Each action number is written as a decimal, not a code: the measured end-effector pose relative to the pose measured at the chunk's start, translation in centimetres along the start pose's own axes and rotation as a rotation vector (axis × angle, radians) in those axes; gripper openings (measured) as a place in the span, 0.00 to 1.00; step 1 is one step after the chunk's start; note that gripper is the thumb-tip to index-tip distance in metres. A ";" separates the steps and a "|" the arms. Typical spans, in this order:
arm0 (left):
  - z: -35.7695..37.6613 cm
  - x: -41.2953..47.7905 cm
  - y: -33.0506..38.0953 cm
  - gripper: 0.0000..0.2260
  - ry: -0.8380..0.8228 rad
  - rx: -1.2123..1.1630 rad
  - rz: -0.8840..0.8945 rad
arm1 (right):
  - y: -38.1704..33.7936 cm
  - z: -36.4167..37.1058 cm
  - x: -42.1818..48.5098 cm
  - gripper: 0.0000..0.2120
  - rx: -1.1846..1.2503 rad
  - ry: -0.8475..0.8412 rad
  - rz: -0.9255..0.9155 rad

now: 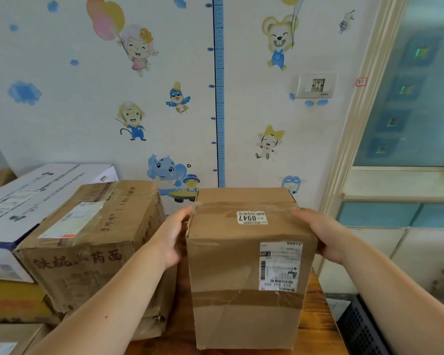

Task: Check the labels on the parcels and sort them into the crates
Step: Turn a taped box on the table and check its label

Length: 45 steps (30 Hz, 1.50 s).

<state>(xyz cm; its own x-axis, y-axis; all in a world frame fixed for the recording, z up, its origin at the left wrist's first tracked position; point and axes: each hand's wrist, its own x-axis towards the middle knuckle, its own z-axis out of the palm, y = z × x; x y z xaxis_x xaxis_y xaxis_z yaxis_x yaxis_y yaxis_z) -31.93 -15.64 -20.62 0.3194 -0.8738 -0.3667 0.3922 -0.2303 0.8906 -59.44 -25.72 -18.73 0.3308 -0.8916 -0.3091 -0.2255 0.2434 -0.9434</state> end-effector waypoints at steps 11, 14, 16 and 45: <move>0.4 1.8 -2.4 0.24 -0.004 0.341 0.335 | 1.4 2.2 1.4 0.20 0.004 0.101 -0.234; 0.3 2.6 -2.9 0.28 0.022 0.469 0.288 | 1.7 2.7 2.3 0.16 -0.146 0.186 -0.265; -0.1 3.2 -3.5 0.29 0.063 0.510 0.237 | 2.6 2.9 3.1 0.18 -0.211 0.221 -0.254; -0.3 3.2 -5.8 0.28 0.095 0.553 0.226 | 7.4 4.0 3.3 0.23 -0.156 0.240 -0.169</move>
<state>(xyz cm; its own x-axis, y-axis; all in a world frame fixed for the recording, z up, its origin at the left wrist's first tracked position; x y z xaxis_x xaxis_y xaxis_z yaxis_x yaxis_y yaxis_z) -32.92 -16.94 -27.00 0.4278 -0.8911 -0.1514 -0.1930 -0.2537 0.9478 -56.32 -25.29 -27.20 0.1539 -0.9835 -0.0950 -0.3295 0.0396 -0.9433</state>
